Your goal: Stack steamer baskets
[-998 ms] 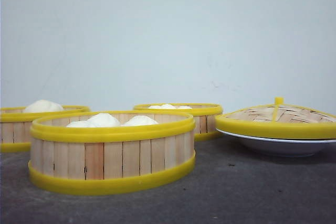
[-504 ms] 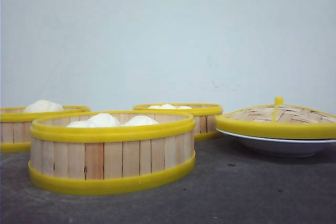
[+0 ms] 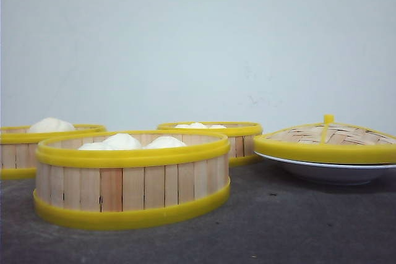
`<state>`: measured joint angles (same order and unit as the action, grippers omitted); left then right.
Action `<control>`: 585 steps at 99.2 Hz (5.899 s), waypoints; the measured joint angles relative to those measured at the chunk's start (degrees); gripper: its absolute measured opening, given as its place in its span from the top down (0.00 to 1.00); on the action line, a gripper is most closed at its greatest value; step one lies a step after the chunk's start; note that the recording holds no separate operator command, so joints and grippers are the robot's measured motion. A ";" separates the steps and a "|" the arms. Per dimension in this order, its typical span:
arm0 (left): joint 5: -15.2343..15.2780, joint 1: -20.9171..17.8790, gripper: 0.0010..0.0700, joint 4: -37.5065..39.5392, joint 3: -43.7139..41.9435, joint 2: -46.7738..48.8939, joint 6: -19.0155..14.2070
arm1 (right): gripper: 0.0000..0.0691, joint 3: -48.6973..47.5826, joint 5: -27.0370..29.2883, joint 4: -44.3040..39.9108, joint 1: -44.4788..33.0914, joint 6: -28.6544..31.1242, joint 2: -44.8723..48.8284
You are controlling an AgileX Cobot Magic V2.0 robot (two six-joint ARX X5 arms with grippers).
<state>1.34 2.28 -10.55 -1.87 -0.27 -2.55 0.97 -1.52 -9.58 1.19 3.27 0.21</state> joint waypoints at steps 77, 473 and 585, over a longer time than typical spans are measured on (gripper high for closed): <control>0.00 0.00 0.99 0.00 0.00 0.00 -0.02 | 0.98 0.00 0.00 0.00 0.00 -0.02 0.00; -5.81 0.00 0.51 -32.65 -47.67 -42.91 1.49 | 0.96 112.67 -0.92 -22.73 14.91 4.11 131.73; -5.81 0.00 0.51 -32.57 -47.67 -42.88 1.49 | 0.96 155.05 -0.13 -67.78 19.93 7.50 132.67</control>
<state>-4.47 2.28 -43.11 -49.54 -43.16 -1.06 156.03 -1.65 -77.36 21.12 10.76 132.88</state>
